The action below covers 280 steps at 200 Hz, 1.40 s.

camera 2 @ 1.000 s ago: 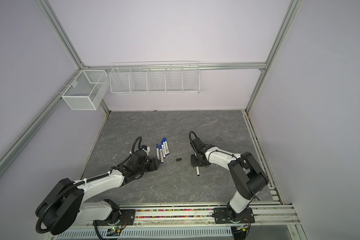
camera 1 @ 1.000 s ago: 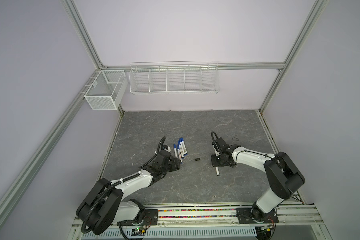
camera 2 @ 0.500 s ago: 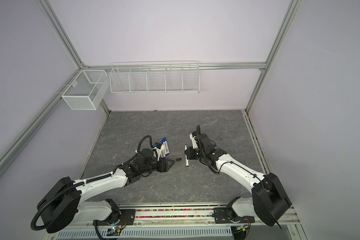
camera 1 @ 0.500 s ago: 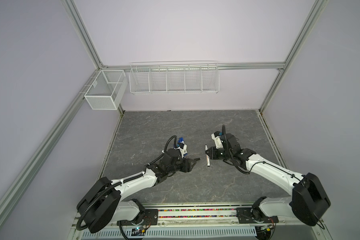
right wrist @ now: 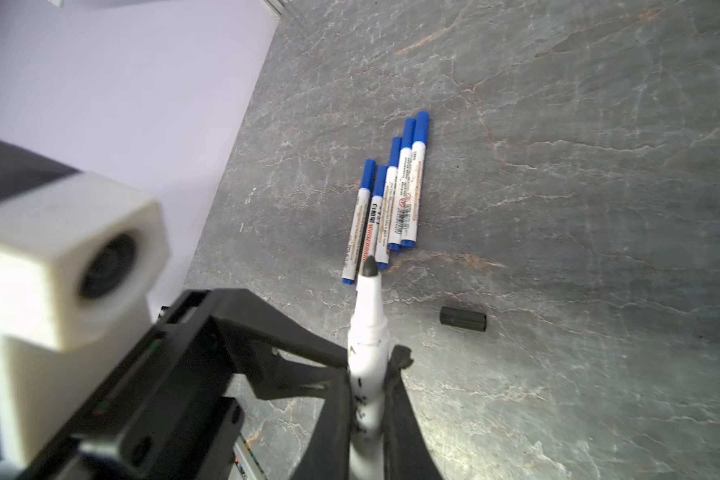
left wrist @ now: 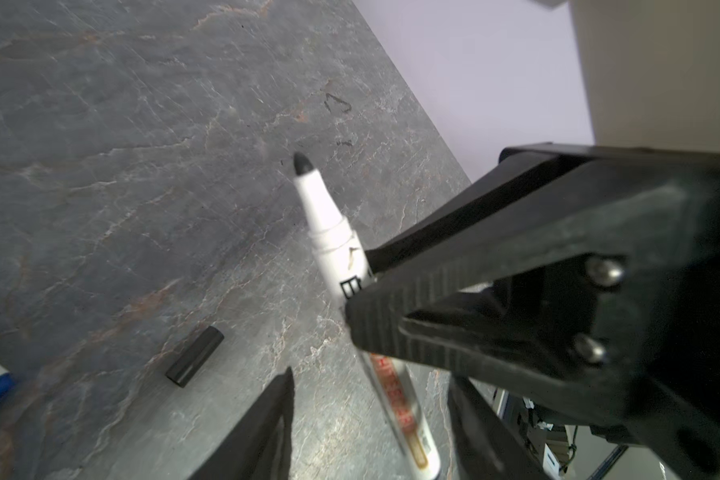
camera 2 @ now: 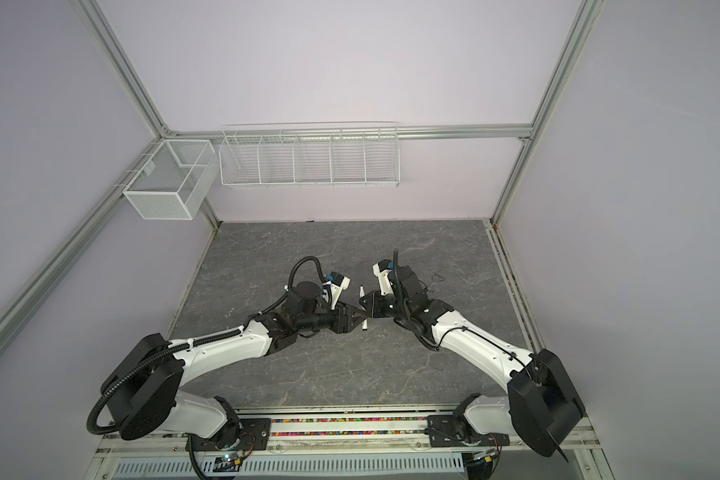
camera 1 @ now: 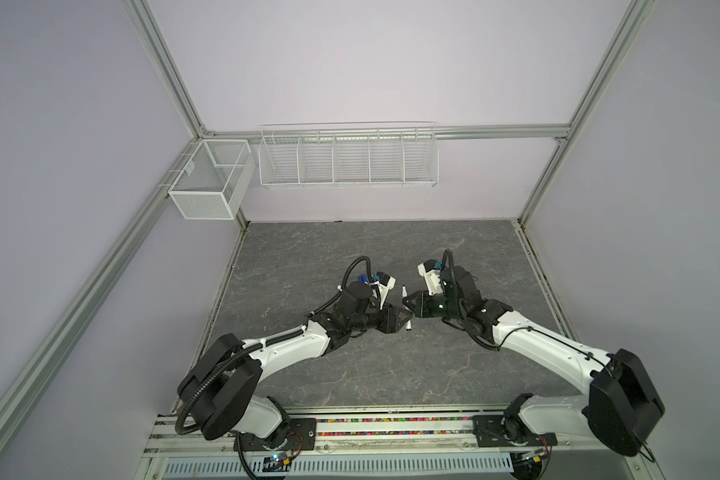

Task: Insert the pens into the pen caps
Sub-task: 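Bring the marker to the left gripper and close the left gripper on it, then open the right gripper and grasp the black cap on the table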

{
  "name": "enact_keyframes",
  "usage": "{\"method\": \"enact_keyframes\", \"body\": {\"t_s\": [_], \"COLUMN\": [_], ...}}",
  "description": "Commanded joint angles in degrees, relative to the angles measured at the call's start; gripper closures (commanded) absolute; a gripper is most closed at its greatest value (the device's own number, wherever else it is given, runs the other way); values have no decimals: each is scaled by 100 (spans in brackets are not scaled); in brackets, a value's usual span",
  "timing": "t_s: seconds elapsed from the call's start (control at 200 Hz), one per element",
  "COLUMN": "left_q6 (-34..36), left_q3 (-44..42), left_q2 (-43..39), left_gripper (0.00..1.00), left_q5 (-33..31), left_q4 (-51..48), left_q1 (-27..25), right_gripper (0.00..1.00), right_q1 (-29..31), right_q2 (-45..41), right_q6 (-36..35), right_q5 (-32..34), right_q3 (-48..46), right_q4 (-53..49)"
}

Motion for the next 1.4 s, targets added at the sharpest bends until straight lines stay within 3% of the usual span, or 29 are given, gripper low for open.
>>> {"method": "enact_keyframes", "body": {"t_s": [0.0,0.19,0.36,0.6,0.79,0.855,0.895,0.985,1.045,1.225,1.395], "left_q6": [138,136,146,324,444,424,389,176,2,-594,-758], "left_q3": [-81,-175,-280,-255,-168,-212,-287,-558,-759,-1309,-1615], "left_q2": [-74,-103,-229,-397,-422,-459,-521,-693,-836,-1317,-1711], "left_gripper": [41,48,66,77,100,100,100,100,100,100,100], "left_q5": [164,-36,-349,-725,-859,-947,-1023,-1344,-1748,-3226,-3732], "left_q4": [238,288,500,522,286,220,230,337,317,-102,-155], "left_q1": [-61,-59,-49,-53,-51,-50,-53,-47,-46,-46,-44], "right_gripper": [92,92,92,93,94,93,89,63,54,47,37], "right_q1": [-10,-33,-43,-118,-186,-242,-256,-271,-243,-88,59], "right_q2": [-162,-109,-34,-51,-58,-94,-113,-134,-106,479,1409], "right_q6": [280,407,376,277,167,132,92,-65,-207,-476,-409], "right_q5": [-156,-389,-724,-1216,-1686,-1684,-1605,-1241,-905,18,523], "right_q3": [-116,-153,-175,-195,-128,-144,-130,-58,-19,443,1040], "right_q4": [383,593,587,589,418,281,134,-372,-699,-1623,-1976]}}
